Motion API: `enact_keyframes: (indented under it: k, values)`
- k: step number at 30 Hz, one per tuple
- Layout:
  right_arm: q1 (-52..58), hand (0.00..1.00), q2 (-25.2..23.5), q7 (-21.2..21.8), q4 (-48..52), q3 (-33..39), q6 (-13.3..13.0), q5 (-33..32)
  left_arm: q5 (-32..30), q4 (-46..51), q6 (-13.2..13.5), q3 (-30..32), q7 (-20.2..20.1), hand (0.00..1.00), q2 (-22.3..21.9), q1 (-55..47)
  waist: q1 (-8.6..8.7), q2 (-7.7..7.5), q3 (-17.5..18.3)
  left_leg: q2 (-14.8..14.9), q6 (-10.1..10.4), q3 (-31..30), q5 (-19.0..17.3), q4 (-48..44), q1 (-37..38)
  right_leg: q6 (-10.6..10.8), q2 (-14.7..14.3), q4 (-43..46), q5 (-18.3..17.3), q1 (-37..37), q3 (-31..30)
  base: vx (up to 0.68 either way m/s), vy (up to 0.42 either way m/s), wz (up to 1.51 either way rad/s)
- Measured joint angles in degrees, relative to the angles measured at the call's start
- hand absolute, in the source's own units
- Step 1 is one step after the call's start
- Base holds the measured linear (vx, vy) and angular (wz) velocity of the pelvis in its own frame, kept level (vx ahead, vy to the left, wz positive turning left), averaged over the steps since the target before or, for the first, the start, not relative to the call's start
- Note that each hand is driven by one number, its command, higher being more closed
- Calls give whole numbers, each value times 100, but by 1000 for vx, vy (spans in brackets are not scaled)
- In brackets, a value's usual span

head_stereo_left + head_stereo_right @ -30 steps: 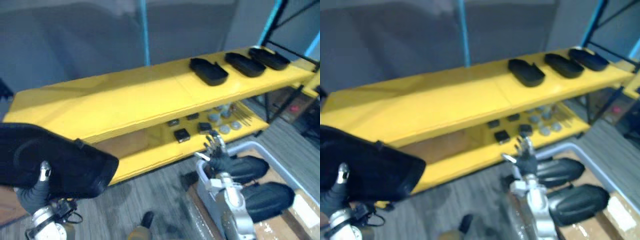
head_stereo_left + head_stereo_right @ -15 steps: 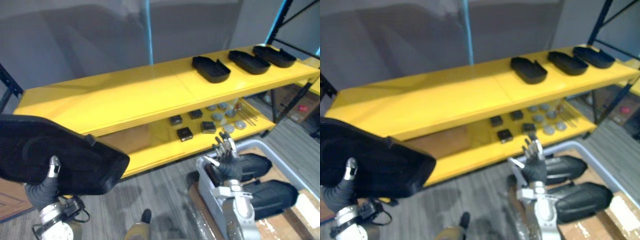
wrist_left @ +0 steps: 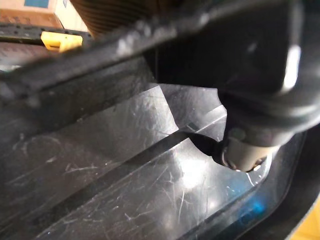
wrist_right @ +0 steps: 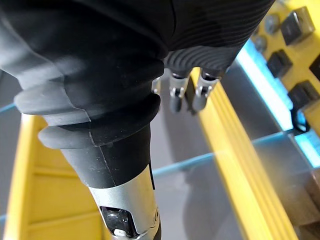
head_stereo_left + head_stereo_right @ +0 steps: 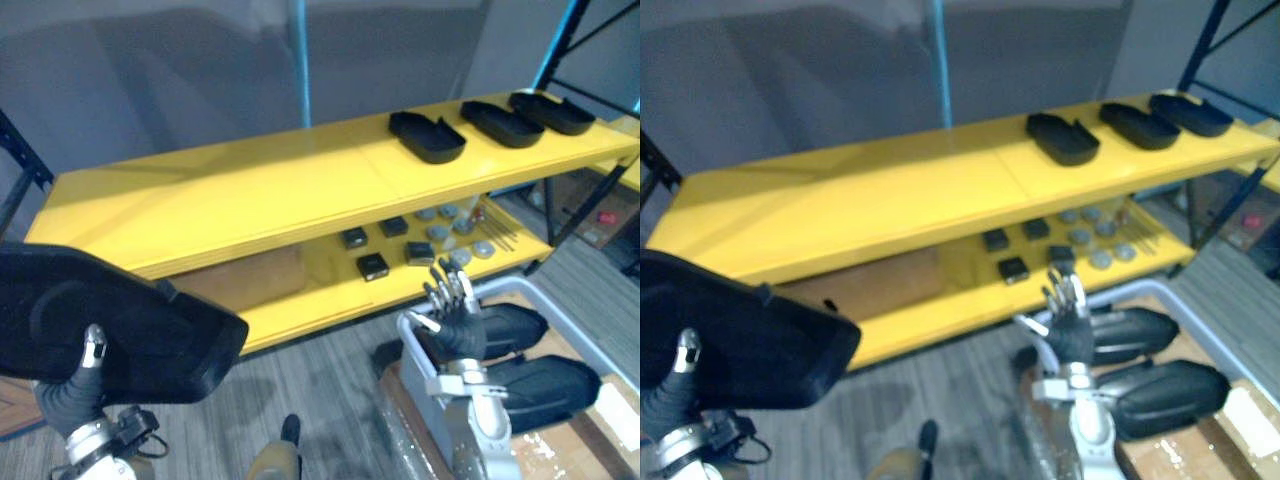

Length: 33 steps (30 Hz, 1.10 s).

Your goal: Walk over and take plastic housings, then place them on the shelf

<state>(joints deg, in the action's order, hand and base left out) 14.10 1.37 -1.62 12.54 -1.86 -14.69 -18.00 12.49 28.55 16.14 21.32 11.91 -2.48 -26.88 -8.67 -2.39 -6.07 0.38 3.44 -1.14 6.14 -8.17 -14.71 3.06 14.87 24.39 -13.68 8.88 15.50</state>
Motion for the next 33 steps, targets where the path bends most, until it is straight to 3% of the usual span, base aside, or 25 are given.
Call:
enact_keyframes:
  k: [3, 4, 5, 7, 8, 10, 12, 14, 16, 18, 19, 22, 27, 31, 33]
  values:
    - [-173, 0, -159, -167, 2, 160, 2, 92, 7, 2, 5, 84, -38, 100, 197, 108, 1, -163, 45, -54, -112, 14, -82, 212, 230, 193, 145, 1192, 762, -672, -590, 101, 168, 4]
    - [-221, 0, -247, -216, -2, 238, 1, 94, 6, 0, 5, 92, -48, 100, 240, 109, 5, -168, 41, -65, -176, 5, -119, 297, 394, 301, 210, 1559, 1177, -841, -697, 92, 110, -7]
    - [-233, 0, -268, -229, -11, 294, 1, 177, 18, -5, 10, 94, -45, 100, 228, 138, 22, -105, 18, -5, -280, -1, -147, 363, 550, 277, 189, 1761, 809, -921, -793, 73, 92, -6]
    - [-238, 0, -186, -226, -4, 306, -5, 309, 53, -20, 12, 93, -29, 100, 205, 257, 60, -32, 15, 119, -285, -35, -252, 370, 666, 196, 2, 1648, 112, -1039, -754, -52, 19, 3]
    - [-241, 0, -166, -218, 6, 347, -5, 310, 52, -31, 12, 91, -30, 100, 216, 334, 179, -14, 20, 170, -268, -136, -282, 356, 670, 149, -118, 1255, -48, -1076, -721, -149, -13, 20]
    - [-268, 0, -152, -203, 47, 499, -5, 284, 49, -59, 11, 50, -22, 100, 201, 449, 279, -18, 22, 239, -230, -194, -304, 373, 666, 105, -232, 351, -29, -1084, -642, -237, -53, 19]
    - [-341, 0, -108, -161, 98, 529, -6, 103, 48, -54, 6, 41, -23, 100, 229, 466, 277, -154, 63, 189, -93, -120, -356, 363, 665, 26, -262, -606, 582, -1084, -608, -205, -155, -3]
    - [-344, 0, -72, -62, 207, 515, -13, 36, 28, -60, -7, -45, -32, 100, 146, 481, 284, -232, 114, 131, 71, -131, -329, 389, 669, 499, -228, -1055, 327, -889, -459, -25, -190, 7]
    - [-359, 0, 94, 55, 236, 503, -27, -86, -16, -31, -17, -258, -37, 100, -57, 438, 268, 46, 222, 428, 223, -184, -171, 641, 688, 397, -511, -1308, 457, -862, -323, 34, -190, 4]
    - [-385, 0, 147, 167, 237, 489, -68, -187, -115, 3, -17, -404, -20, 100, -114, 451, 253, 212, 321, 565, 361, -287, -82, 809, 763, 348, -697, -1537, 559, -653, -185, 115, -158, 16]
    - [-388, 0, 151, 199, 243, 468, -97, -210, -179, 26, -17, -430, -21, 100, -128, 453, 255, 217, 327, 587, 382, -300, -69, 836, 788, 345, -725, -1574, 566, -603, -156, 144, -148, 20]
    - [-507, 0, 156, 456, 369, 347, -184, -377, -269, 80, -16, -521, 39, 100, -141, 465, 205, 192, 369, 626, 397, -286, -61, 893, 870, 342, -800, -1645, 566, -480, -114, 85, -69, 8]
    - [-794, 0, 112, 720, 513, 169, -213, -641, -401, 76, -71, -494, 286, 100, -134, 488, 149, -33, 356, 506, 347, -416, -92, 976, 874, 334, -713, -1668, 507, -366, 62, 43, 10, 18]
    - [-919, 0, 103, 705, 496, 122, -237, -715, -397, 77, -171, -245, 301, 100, -135, 410, 102, -13, 355, 323, 276, -600, -90, 979, 870, 386, -562, -1578, 304, -98, 500, 21, 16, 57]
    - [-984, 0, 103, 619, 447, 137, -238, -714, -396, 76, -179, -109, 260, 100, -135, 351, 86, -11, 353, 321, 158, -373, -85, 974, 828, 396, -511, -1586, 259, 43, 805, 21, -13, 83]
